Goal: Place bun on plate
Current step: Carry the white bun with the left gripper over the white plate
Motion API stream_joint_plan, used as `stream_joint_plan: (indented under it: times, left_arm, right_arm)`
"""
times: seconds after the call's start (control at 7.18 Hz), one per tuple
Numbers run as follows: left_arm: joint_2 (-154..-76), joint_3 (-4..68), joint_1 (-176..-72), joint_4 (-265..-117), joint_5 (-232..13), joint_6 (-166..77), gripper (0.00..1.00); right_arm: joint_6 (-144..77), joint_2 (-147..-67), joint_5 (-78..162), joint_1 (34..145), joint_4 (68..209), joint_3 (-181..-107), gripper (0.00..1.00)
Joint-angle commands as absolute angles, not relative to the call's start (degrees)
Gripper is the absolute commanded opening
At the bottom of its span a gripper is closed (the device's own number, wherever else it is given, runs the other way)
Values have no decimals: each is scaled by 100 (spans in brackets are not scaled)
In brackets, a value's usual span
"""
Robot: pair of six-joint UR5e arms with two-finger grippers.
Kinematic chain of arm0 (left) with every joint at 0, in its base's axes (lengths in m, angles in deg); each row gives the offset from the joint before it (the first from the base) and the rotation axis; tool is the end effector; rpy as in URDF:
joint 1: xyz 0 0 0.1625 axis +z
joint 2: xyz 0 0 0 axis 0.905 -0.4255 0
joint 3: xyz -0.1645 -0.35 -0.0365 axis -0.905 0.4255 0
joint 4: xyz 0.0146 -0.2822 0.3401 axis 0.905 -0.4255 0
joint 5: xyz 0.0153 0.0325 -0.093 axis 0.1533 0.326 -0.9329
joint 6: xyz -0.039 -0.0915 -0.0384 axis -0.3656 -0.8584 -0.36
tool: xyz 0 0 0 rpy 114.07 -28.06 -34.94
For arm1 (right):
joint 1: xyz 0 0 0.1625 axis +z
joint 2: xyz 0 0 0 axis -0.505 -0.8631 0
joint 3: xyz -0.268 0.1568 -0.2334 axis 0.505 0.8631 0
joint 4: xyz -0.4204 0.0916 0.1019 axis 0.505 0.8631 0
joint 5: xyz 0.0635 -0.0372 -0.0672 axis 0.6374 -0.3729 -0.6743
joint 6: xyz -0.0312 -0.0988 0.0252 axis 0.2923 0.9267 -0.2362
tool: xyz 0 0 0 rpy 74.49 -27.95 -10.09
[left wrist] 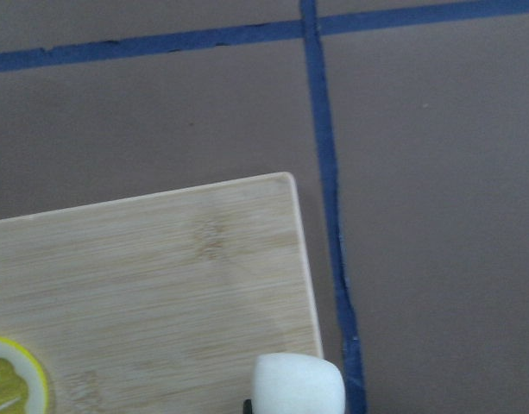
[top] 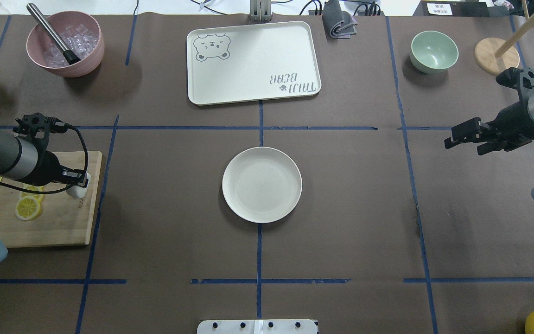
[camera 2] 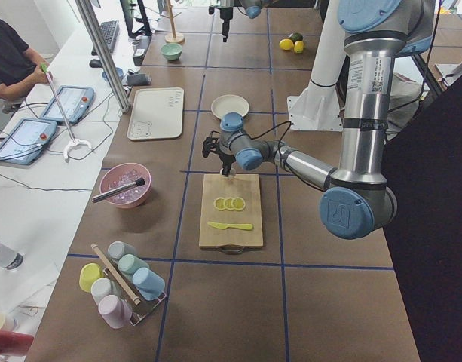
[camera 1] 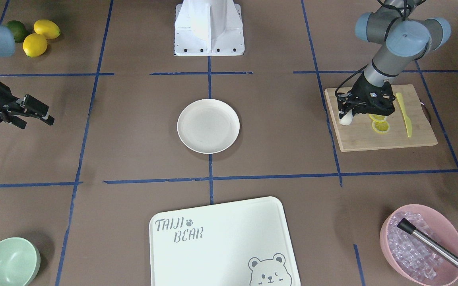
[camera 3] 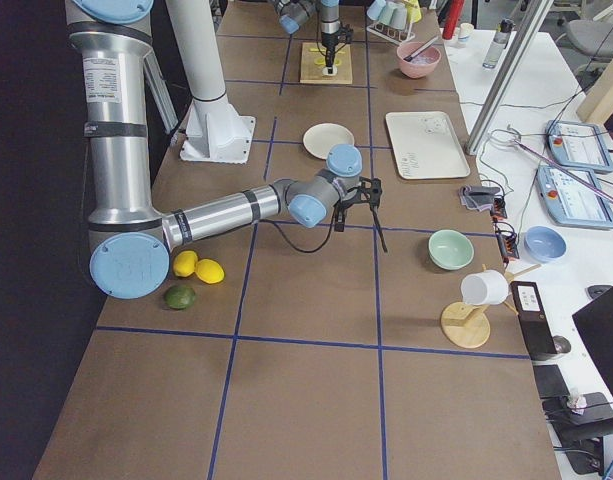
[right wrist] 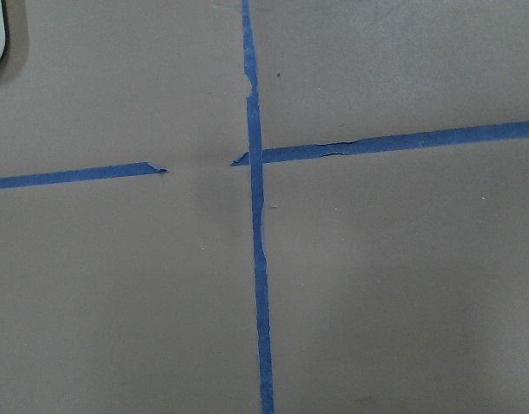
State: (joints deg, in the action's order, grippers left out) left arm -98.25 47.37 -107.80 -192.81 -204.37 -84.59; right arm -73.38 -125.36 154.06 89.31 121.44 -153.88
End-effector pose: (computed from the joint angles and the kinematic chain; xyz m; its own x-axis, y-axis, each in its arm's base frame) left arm 0.3473 -0.4413 0.4020 0.6199 0.1237 -0.7749 0.0213 0.9845 0.1742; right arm -0.2303 -0.4942 0.4282 0.4958 0.0657 0.8659 -0.0814 0.9963 -0.0290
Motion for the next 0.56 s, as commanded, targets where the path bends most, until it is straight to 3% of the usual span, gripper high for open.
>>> stream_joint_plan:
  times: [0.0,0.14,0.42]
  left_arm:
    - [-10833,4877,-10536,-19222,-20423,-9859,31]
    - [-11267,4824,-10133,-19222,-20326,-10408,31]
    - [-12749,3968,-9430,-18899,-19320,-11585,31]
  right_arm:
    - [-7338,-12544,15410,8948,12135,-15401,100]
    - [-7338,-12553,15410,8966,12135,-15401,100]
    - [-7338,-12561,15410,8948,12143,-15383,100]
